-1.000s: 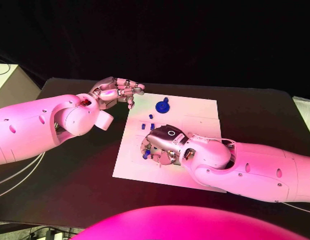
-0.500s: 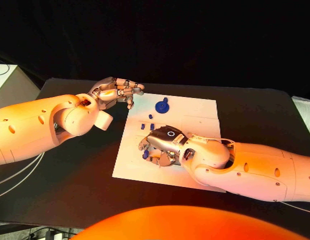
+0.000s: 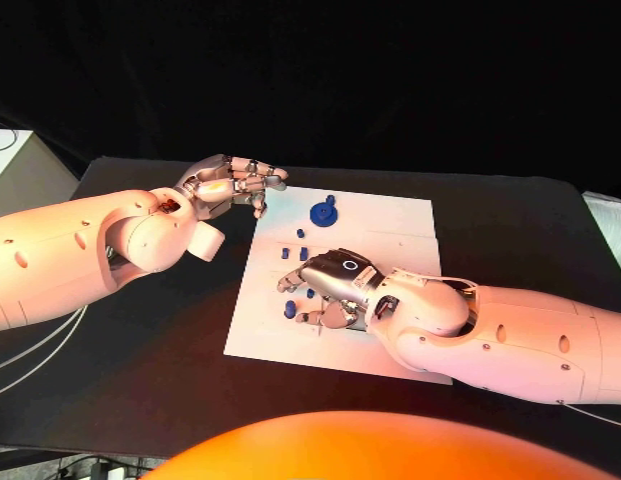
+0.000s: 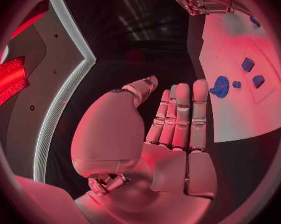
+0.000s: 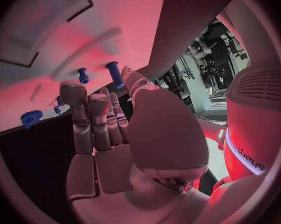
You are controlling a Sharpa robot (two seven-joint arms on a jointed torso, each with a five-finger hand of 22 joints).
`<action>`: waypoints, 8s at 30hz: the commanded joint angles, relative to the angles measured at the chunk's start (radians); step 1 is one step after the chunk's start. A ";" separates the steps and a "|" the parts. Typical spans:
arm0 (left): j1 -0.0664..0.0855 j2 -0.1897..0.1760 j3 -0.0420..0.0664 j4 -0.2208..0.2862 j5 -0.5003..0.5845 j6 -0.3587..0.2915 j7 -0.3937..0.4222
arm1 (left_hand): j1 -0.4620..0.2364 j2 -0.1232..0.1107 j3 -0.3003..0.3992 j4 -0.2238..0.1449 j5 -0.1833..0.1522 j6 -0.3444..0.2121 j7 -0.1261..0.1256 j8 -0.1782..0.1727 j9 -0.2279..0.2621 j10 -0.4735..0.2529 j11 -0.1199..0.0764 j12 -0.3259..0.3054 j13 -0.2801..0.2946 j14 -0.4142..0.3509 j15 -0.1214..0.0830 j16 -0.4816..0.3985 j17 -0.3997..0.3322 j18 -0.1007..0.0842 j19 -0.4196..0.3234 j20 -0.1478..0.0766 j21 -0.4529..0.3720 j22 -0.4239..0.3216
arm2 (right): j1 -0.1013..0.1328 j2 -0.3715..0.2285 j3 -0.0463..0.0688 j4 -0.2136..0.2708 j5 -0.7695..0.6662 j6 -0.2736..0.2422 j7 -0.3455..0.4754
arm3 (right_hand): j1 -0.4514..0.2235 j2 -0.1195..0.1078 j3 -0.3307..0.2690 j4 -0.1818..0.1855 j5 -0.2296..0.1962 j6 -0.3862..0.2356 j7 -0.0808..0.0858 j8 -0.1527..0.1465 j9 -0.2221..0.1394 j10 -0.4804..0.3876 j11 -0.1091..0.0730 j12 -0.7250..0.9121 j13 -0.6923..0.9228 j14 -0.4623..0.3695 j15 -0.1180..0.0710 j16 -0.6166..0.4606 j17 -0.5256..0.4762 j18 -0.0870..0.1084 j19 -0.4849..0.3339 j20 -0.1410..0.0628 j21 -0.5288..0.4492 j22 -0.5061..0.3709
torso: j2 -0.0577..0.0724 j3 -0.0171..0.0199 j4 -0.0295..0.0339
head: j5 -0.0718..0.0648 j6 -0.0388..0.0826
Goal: Assemble the parts on the task board
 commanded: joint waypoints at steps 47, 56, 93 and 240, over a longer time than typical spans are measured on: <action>-0.033 -0.009 -0.004 0.016 0.022 0.011 0.021 | 0.003 0.002 -0.003 0.009 0.000 -0.008 -0.001 0.000 -0.002 -0.008 0.002 0.005 0.001 -0.008 0.004 0.000 0.001 0.011 -0.023 0.003 -0.020 -0.018 | 0.023 -0.481 -0.002 0.187 0.495 0.054 -0.217 | -0.205 0.046 -0.146 0.120 0.024 0.159 -0.076 0.141 0.099 0.582 -0.100 1.368 1.428 0.214 -0.078 0.374 0.799 -0.097 0.216 -0.070 0.534 0.490 | -0.020 0.0080 -0.0264 | -0.095 0.001; -0.033 -0.012 -0.004 0.017 0.022 0.013 0.021 | 0.003 0.002 -0.003 0.009 0.000 -0.008 -0.001 0.001 -0.002 -0.008 0.002 0.005 0.001 -0.008 0.004 0.000 0.000 0.012 -0.024 0.003 -0.022 -0.019 | 0.013 -0.468 -0.002 0.182 0.436 0.042 -0.252 | -0.220 0.061 -0.181 0.121 0.033 0.170 -0.081 0.151 0.105 0.586 -0.104 1.371 1.434 0.218 -0.081 0.381 0.822 -0.102 0.223 -0.072 0.556 0.509 | -0.020 0.0097 -0.0273 | -0.095 0.000; -0.033 -0.018 -0.004 0.020 0.021 0.023 0.004 | 0.003 0.002 -0.004 0.011 0.000 -0.008 -0.001 0.001 -0.002 -0.009 0.002 0.006 0.001 -0.009 0.004 -0.001 0.001 0.012 -0.025 0.003 -0.022 -0.020 | -0.029 -0.341 -0.002 0.117 0.366 0.050 -0.355 | -0.320 0.094 -0.389 0.123 0.062 0.162 -0.085 0.171 0.125 0.585 -0.108 1.363 1.438 0.220 -0.084 0.383 0.837 -0.105 0.225 -0.074 0.568 0.525 | -0.020 0.0077 -0.0277 | -0.090 0.000; -0.033 -0.019 -0.004 0.015 0.016 0.022 -0.006 | 0.007 0.002 -0.005 0.015 0.001 -0.008 0.000 0.001 -0.002 -0.012 0.003 0.010 0.002 -0.011 0.005 -0.002 0.001 0.014 -0.033 0.004 -0.031 -0.028 | 0.003 -0.345 0.001 0.189 0.612 0.112 -0.175 | -0.275 0.159 -0.371 0.112 0.082 0.201 -0.115 0.254 0.127 0.625 -0.134 1.424 1.497 0.236 -0.106 0.405 0.915 -0.117 0.244 -0.094 0.612 0.573 | -0.020 0.0079 -0.0285 | -0.076 0.000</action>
